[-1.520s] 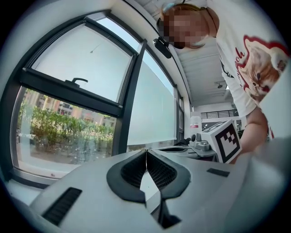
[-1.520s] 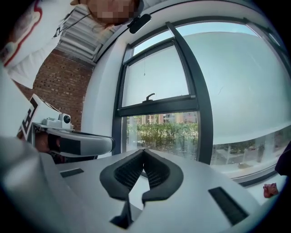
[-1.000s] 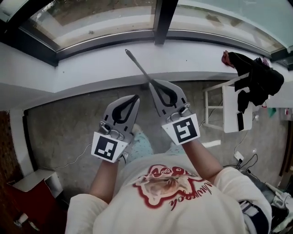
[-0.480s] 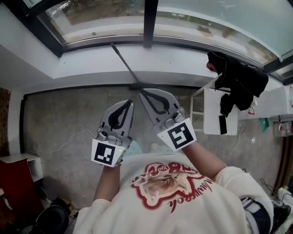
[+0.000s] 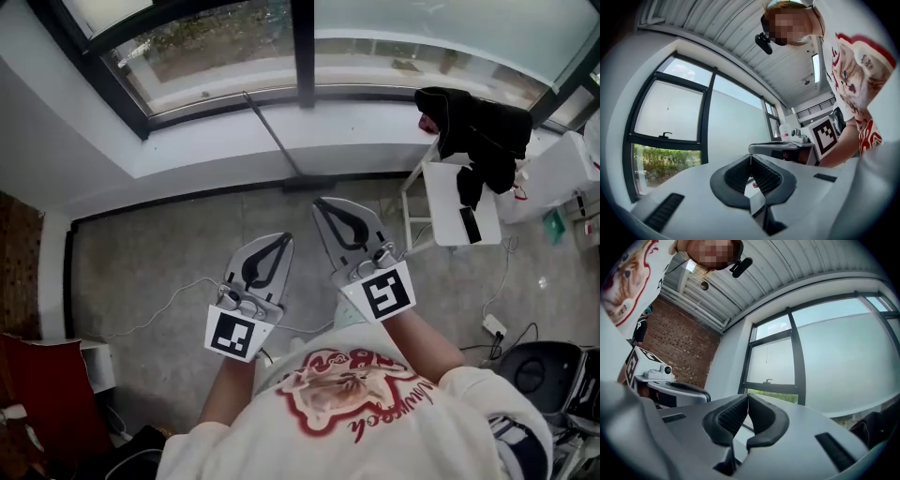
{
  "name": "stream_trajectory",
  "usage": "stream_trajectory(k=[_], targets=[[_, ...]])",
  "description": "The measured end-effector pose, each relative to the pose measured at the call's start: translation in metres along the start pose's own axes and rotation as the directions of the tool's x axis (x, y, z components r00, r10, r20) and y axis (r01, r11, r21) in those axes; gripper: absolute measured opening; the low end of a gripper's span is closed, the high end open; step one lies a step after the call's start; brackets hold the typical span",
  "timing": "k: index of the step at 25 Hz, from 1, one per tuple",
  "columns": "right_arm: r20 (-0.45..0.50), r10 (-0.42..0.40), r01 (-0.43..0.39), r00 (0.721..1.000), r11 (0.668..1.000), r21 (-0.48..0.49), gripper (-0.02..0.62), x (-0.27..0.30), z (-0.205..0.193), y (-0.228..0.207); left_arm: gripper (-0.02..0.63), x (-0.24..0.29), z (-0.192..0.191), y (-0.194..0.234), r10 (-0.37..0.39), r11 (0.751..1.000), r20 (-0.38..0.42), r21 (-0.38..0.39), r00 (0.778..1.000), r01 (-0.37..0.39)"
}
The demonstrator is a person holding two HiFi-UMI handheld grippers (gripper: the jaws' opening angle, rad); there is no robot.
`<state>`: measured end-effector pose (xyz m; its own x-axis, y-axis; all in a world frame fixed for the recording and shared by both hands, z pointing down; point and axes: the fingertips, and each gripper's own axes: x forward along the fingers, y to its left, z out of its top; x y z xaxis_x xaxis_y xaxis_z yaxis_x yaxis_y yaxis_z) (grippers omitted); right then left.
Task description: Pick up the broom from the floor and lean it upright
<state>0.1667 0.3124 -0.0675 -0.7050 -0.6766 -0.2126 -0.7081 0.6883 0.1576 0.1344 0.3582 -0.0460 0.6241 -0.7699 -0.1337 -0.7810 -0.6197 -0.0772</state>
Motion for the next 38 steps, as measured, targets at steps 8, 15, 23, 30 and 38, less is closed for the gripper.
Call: stream_trajectory(k=[8, 15, 23, 30, 38], targets=[[-0.063, -0.035, 0.039, 0.997, 0.997, 0.065, 0.025, -0.062, 0.006, 0.120, 0.021, -0.112, -0.020, -0.052, -0.066, 0.993, -0.101, -0.109, 0.993, 0.055], [-0.061, -0.008, 0.012, 0.998, 0.998, 0.067, 0.025, -0.105, 0.023, 0.126, 0.021, -0.107, -0.004, -0.089, -0.044, 0.993, -0.057, -0.112, 0.997, 0.037], [-0.112, 0.018, -0.011, 0.994, 0.998, 0.060, 0.025, -0.163, 0.020, 0.098, 0.021, -0.075, -0.005, -0.154, -0.043, 0.989, -0.034, -0.145, 0.998, 0.037], [-0.079, 0.004, -0.001, 0.997, 0.999, 0.046, 0.023, -0.173, 0.032, 0.082, 0.021, -0.074, 0.010, -0.152, 0.009, 0.995, -0.013, -0.100, 1.000, -0.010], [-0.044, 0.022, -0.021, 0.999, 0.999, 0.032, 0.025, -0.160, 0.044, 0.087, 0.021, -0.080, 0.020, -0.140, 0.034, 0.996, 0.006, -0.081, 0.999, -0.033]])
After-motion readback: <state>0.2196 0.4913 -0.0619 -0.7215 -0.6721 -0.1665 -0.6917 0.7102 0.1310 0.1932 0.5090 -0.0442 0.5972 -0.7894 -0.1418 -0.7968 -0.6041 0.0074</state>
